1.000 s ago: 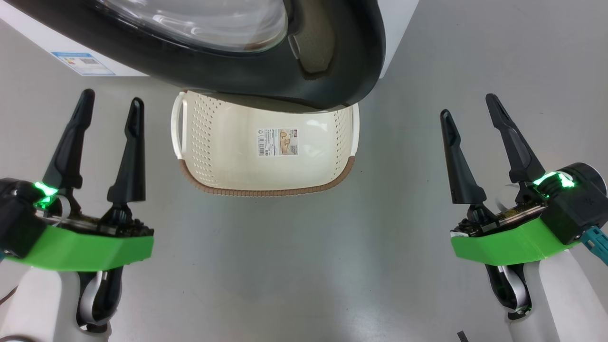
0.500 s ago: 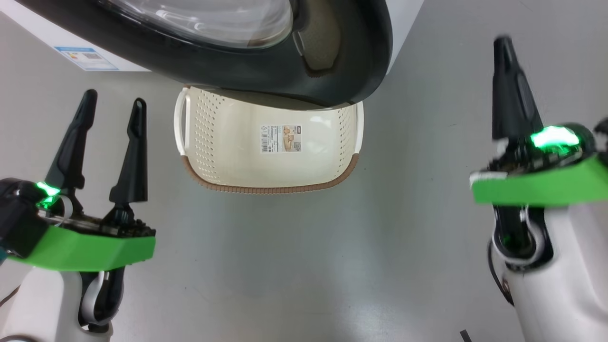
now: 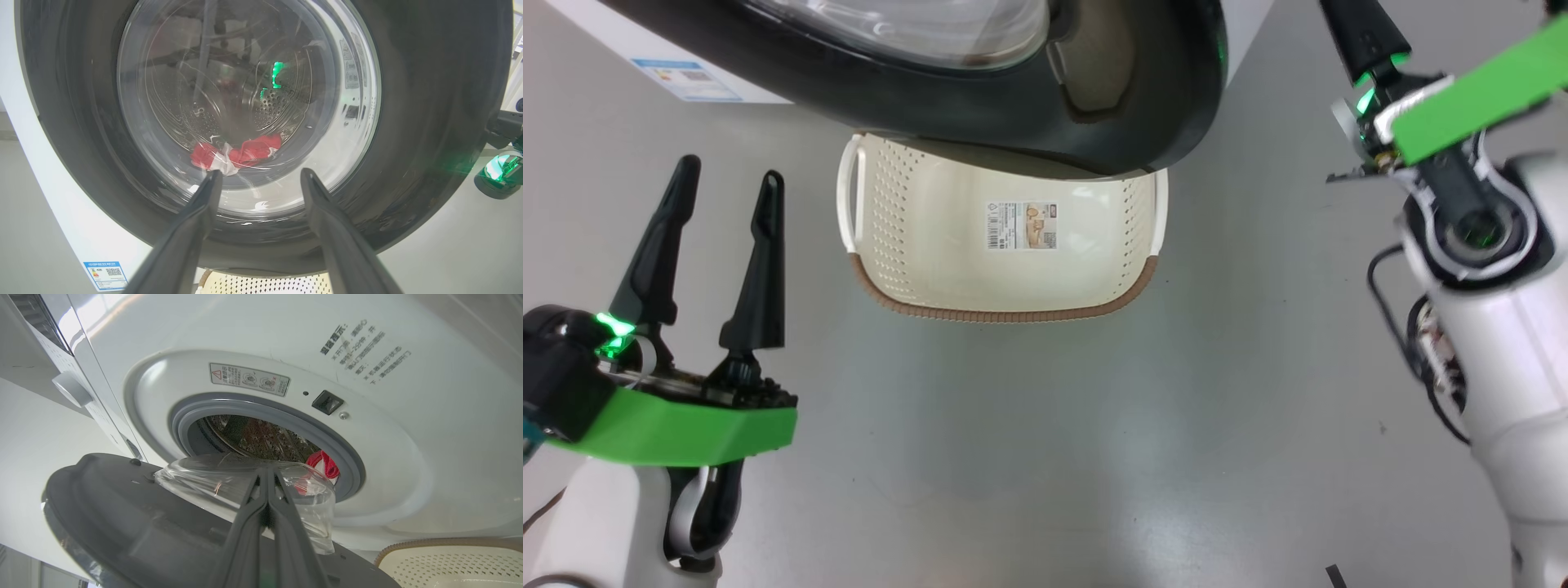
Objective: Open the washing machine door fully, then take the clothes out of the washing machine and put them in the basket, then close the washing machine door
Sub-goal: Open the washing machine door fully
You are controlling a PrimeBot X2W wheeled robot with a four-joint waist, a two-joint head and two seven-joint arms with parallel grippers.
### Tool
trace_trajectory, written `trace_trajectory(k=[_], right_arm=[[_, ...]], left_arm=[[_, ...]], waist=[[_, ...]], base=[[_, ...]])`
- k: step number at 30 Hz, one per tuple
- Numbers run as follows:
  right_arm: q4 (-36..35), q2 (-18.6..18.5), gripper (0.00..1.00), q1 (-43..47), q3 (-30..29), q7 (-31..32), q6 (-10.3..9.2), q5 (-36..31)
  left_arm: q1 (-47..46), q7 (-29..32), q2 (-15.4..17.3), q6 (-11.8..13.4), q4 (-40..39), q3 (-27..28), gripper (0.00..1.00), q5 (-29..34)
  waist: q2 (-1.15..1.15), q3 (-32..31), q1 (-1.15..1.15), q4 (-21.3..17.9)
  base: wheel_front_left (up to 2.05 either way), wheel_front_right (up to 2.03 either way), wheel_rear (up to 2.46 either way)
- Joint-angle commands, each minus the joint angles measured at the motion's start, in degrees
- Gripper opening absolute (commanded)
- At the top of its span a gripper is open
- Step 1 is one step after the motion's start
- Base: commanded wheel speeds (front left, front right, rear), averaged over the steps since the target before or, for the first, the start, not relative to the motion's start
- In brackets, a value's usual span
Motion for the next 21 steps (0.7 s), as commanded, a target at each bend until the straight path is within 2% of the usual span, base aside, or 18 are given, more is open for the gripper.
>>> trace_trajectory(k=[1,2,7,12,16,21], right_arm=[[0.1,0.3,0.0,-1.5,0.6,4.1,0.42,3.6],[0.1,0.3,0.0,-1.5,0.6,4.1,0.42,3.6],[5.2,-1.1,0.0,-6.1,0.7,15.8,0.42,11.5],[9.7,-1.9,0.0,-10.0,1.0,23.7,0.42,16.4],[11.2,-2.0,0.0,-12.2,1.4,28.1,0.42,18.9],[11.4,-1.9,0.0,-13.5,2.5,30.7,0.42,19.4]], left_arm=[[-0.5,-0.3,1.7,-0.3,-1.2,1.8,1.0,-0.1],[-0.5,-0.3,1.7,-0.3,-1.2,1.8,1.0,-0.1],[-0.6,-0.3,1.6,-0.3,-1.0,1.6,1.0,0.1],[-0.7,-0.3,1.6,-0.3,-0.7,1.4,1.0,0.8],[-0.8,-0.3,1.6,-0.3,-0.8,1.0,1.0,0.9],[-0.9,-0.3,1.5,-0.3,-0.6,0.7,1.0,0.9]], waist=[[0.0,0.2,0.0,0.5],[0.0,0.2,0.0,0.5],[0.0,0.4,0.0,1.2],[0.0,0.5,0.0,1.7],[0.0,0.7,0.0,2.1],[0.0,1.0,0.0,2.5]], base=[[0.0,0.0,0.0],[0.0,0.0,0.0],[0.0,0.0,0.0],[0.0,0.0,0.0],[0.0,0.0,0.0],[0.0,0.0,0.0]])
